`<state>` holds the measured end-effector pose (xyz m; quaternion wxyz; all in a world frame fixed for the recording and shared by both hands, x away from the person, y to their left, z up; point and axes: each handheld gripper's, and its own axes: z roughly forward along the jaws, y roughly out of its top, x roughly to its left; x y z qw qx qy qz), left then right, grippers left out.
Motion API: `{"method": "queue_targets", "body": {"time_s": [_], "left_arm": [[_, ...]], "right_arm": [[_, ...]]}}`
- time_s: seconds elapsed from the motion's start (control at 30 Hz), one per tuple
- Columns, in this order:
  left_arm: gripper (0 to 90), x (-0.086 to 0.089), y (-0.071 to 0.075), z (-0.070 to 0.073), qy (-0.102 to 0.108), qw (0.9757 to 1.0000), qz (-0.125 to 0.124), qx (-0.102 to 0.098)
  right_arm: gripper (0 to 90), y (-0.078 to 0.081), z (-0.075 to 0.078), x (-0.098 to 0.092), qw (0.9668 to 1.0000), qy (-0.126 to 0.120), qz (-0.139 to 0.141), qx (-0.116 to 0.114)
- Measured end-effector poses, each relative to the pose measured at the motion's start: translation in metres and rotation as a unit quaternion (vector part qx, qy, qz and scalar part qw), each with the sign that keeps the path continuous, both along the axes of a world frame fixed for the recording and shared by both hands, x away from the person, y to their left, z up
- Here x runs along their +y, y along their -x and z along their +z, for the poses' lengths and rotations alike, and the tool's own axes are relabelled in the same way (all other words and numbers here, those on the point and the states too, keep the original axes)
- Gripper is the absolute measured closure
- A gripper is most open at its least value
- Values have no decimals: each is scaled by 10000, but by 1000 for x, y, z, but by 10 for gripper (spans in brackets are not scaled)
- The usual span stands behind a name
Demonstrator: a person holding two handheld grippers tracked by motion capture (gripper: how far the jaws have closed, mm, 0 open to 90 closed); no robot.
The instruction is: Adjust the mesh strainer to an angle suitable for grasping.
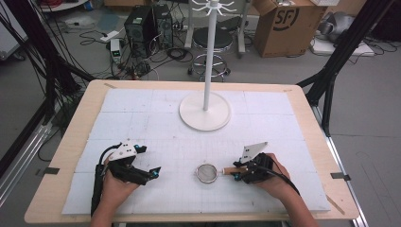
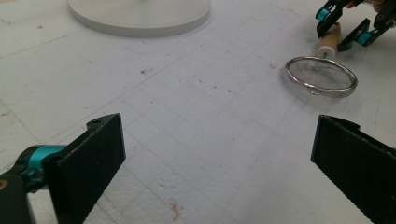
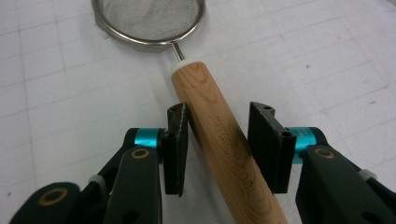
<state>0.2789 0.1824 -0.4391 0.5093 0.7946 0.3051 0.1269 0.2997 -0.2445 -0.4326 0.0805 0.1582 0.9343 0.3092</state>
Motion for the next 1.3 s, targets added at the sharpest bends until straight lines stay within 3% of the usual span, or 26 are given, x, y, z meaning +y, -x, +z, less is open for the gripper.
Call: {"method": "queue_targets", "body": {"time_s": [0.23,0.47,0.6,0.7,1.0,1.3], "left_arm": [[35,0,0,0,-2,10000,-5,-5],[35,-1,0,0,-36,10000,-35,-5],[35,-1,0,1,21,10000,-23,-15],[35,0,1,3,72,10000,-9,-30],[35,-1,1,3,80,9999,-8,-62],[35,1,-1,3,72,9999,21,-81]], "right_arm": [[632,-1,0,7,9999,-16,-5,-120],[534,-5,0,-9,9996,-141,-127,200],[591,-5,-4,-10,9995,-46,-79,310],[635,-5,-4,-7,9997,-96,111,219],[670,-9,-4,20,9994,-23,329,110],[692,-17,-1,67,9981,-226,568,120]]}}
